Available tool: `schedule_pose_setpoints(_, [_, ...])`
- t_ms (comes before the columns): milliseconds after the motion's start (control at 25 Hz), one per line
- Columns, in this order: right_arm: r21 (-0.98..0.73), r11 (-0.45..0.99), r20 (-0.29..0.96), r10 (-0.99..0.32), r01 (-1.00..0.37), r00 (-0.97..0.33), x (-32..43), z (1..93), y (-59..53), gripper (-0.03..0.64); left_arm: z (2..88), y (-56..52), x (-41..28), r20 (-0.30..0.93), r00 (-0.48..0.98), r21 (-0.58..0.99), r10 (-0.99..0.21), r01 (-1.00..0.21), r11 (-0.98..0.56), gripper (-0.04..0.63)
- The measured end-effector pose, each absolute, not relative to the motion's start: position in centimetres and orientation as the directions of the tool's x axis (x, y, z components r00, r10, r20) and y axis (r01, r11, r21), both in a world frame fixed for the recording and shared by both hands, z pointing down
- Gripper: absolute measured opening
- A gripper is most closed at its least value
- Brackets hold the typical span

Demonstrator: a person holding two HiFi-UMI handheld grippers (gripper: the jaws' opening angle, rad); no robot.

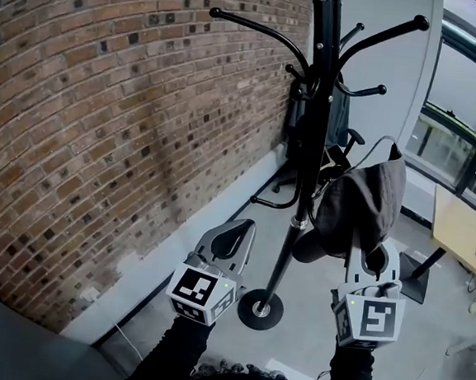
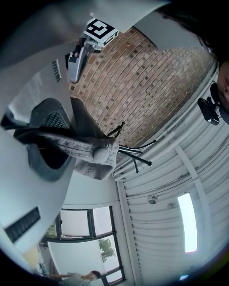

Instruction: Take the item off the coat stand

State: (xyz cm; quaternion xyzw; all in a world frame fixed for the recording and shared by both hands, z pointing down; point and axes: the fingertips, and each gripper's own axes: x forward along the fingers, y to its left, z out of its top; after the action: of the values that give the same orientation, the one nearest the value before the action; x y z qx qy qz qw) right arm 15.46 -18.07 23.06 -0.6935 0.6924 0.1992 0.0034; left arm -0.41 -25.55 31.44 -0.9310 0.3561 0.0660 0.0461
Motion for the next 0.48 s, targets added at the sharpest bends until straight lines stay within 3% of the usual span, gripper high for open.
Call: schedule_pose_setpoints(480, [0.250, -0.027, -0.286, -0.957, -0.968, -0.047, 18.2, 20.6, -16.1, 0.025, 31.5, -24.9, 3.6, -0.150, 0.751, -0.048, -0.643, -0.655, -0.754, 0.008])
